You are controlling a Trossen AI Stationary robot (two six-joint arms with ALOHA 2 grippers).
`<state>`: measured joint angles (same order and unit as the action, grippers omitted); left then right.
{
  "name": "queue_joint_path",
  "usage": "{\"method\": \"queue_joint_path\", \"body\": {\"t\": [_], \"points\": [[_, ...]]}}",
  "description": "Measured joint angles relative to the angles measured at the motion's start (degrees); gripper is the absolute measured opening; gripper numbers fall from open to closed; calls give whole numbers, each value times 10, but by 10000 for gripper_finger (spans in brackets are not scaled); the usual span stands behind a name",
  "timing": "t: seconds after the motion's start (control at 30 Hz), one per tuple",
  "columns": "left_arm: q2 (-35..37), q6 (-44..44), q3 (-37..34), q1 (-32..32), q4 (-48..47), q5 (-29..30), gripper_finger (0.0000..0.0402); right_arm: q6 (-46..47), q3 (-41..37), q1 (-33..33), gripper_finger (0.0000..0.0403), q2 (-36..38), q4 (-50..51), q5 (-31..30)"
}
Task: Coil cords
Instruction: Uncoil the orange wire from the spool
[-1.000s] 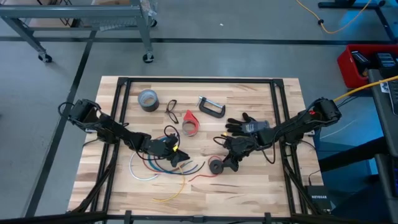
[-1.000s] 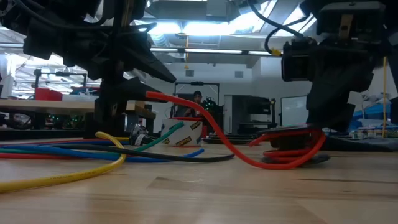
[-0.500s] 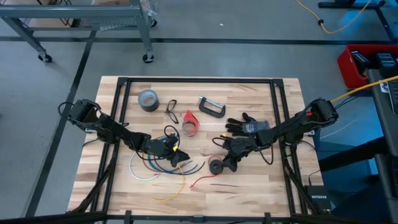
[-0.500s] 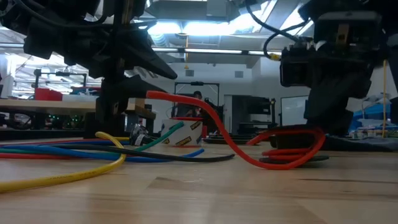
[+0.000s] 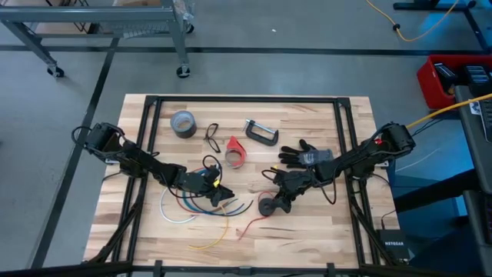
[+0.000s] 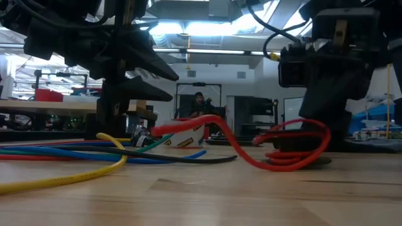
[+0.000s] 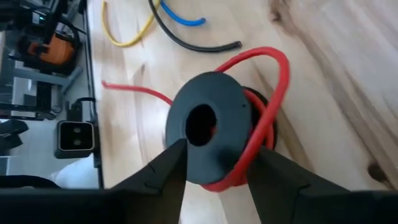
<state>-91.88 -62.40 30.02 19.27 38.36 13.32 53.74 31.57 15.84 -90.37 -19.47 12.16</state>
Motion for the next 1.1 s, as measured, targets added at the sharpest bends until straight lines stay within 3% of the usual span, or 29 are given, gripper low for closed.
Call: {"method": "queue_joint_path", "body": {"t": [0.37,0.6,0.77,1.1], "points": [[0,1,0,0,1,0,127,0,0,0,16,0,-2,4],[0,5,0,0,0,0,127,-15,0,0,29,0,-2,3],[0,9,0,0,0,0,127,-23,0,0,10,0,-2,-11],[0,13,0,-2,1,0,127,-42,0,-1,9,0,-19,-33]]}}
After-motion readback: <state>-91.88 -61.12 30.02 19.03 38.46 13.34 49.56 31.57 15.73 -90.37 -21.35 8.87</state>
